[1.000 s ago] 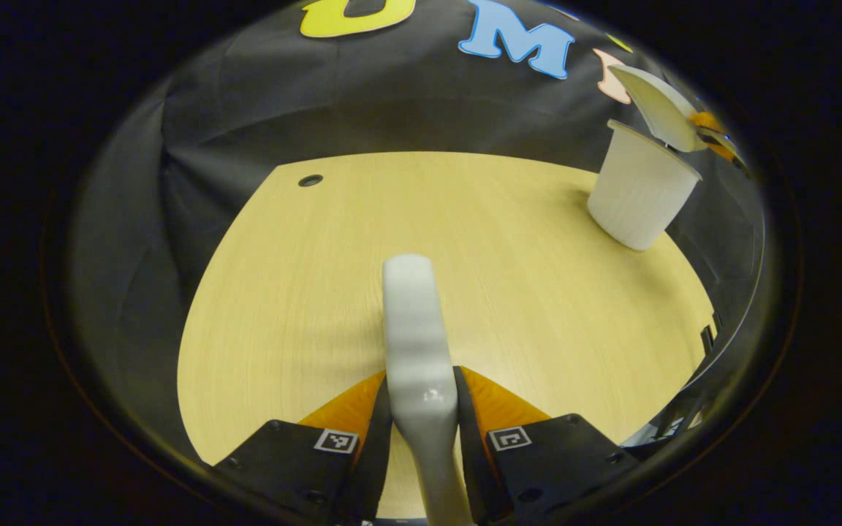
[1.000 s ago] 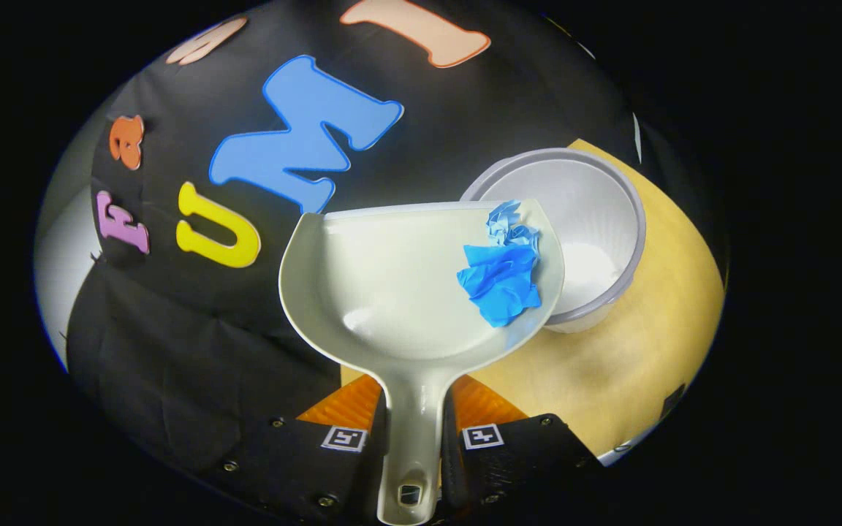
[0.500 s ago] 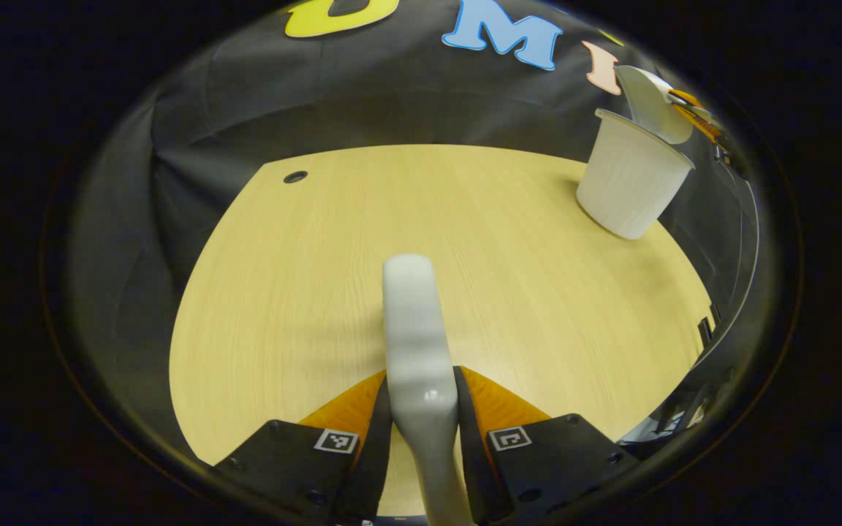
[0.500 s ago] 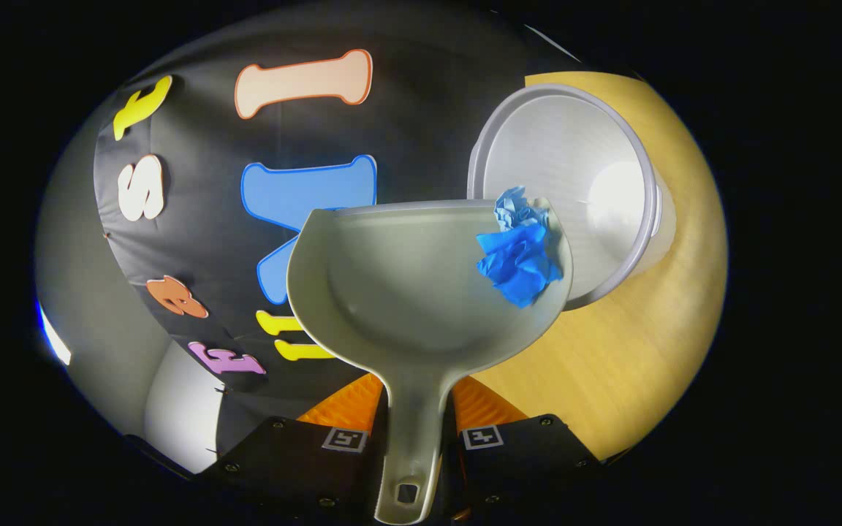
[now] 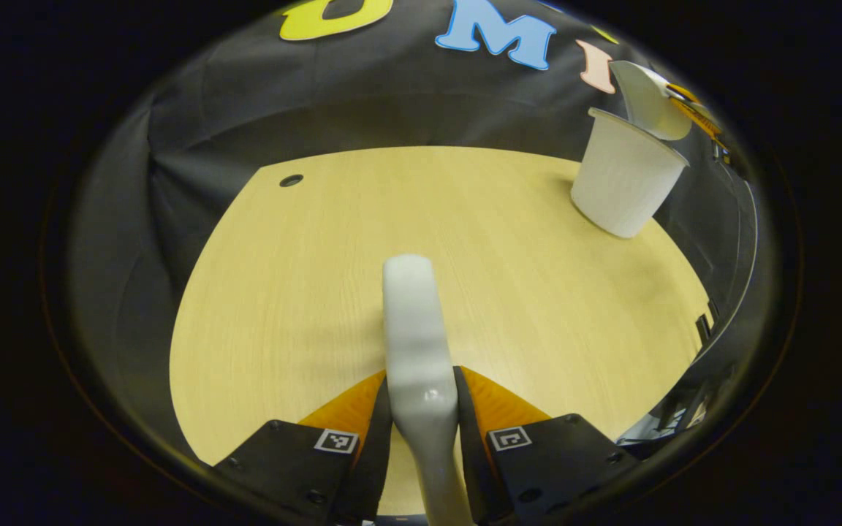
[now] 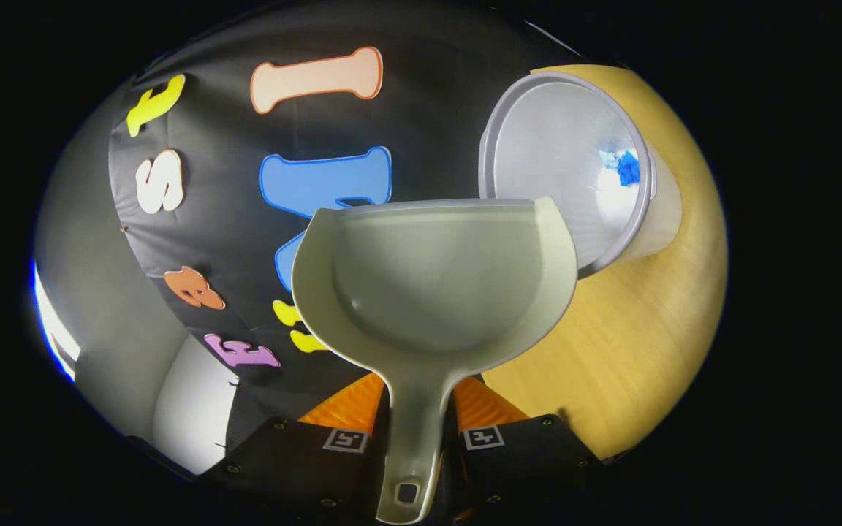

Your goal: Pick up the small broom and dustpan from the desktop, sweep the trash into the dustpan with the broom, and then empty the trash into the garbage bin.

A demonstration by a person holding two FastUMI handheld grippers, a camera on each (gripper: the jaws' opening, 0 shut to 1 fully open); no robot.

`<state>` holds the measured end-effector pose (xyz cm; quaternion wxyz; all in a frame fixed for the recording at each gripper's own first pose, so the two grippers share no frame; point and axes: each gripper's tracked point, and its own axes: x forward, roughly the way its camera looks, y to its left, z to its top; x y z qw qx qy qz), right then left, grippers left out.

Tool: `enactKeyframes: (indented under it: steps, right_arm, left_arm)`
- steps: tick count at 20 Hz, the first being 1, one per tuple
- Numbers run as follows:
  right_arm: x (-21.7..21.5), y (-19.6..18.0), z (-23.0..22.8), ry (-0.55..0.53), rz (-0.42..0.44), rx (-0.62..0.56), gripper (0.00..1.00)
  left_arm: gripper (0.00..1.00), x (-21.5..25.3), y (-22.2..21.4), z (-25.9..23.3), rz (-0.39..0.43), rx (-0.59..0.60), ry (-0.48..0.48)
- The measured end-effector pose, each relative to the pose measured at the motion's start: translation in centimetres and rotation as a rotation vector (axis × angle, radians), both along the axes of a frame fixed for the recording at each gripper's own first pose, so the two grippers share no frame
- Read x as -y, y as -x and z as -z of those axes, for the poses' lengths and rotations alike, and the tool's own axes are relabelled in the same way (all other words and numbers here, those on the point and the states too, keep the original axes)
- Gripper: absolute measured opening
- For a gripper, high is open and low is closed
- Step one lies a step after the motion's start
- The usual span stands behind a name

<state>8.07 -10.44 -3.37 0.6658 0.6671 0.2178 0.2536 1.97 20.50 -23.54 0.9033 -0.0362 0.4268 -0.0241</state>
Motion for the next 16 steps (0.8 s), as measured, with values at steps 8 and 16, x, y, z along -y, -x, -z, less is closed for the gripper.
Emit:
enactKeyframes:
  steps: [8,16]
  right_arm:
    - [-7.5,5.9,2.8,0.400,-0.096,0.122,0.33]
    - [-12.0,9.1,13.3,0.935,-0.165,0.091,0.33]
  left_arm:
    - [0.53,-0.1,0.1,0.1,-0.033,-0.006,0.019]
    - [0.50,0.2,0.1,0.7,-0.082,-0.037,0.065]
